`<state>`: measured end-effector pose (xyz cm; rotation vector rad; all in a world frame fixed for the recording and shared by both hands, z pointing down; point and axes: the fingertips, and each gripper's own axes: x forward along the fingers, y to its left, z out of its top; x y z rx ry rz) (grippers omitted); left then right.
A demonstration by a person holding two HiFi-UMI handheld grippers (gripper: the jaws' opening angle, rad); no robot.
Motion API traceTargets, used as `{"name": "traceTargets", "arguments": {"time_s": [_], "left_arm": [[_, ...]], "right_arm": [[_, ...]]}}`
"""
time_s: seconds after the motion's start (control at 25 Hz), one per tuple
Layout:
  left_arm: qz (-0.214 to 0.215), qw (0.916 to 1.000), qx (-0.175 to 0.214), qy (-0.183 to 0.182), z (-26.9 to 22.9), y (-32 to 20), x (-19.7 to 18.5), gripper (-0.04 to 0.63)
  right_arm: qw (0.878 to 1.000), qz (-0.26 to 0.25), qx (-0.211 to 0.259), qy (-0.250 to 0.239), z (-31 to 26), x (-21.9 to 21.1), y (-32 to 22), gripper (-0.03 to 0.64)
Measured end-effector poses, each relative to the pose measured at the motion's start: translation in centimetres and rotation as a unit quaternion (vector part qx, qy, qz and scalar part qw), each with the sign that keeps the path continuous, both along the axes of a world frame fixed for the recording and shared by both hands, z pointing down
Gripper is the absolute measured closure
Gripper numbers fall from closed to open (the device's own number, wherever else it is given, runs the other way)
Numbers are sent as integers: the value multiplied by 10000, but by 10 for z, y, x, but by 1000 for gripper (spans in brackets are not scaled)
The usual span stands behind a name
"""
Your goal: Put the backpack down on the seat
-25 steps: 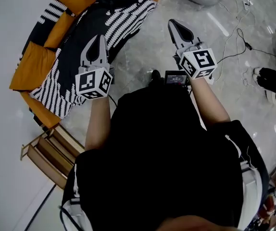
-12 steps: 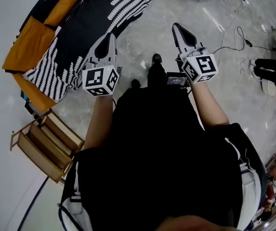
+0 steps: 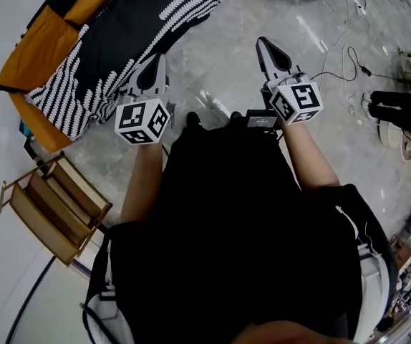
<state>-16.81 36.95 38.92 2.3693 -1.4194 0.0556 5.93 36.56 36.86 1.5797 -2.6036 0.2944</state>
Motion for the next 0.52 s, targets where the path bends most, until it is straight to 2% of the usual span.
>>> {"name": "traceTargets", "arguments": {"time_s": [0.16,0.36,0.52], "left_arm": [[-59,9999,-35,155,-7,-1,11,580],[43,9998,4,-169,-7,-9,36,579],[48,9999,-42,-129,-4,-14,61,580]], "right_arm": [[9999,-123,10,-1,1,13,-1,584],[9999,-53,-135,-67,10,38,-3,586],[9997,28,-213,-135,17,63,-6,584]]}}
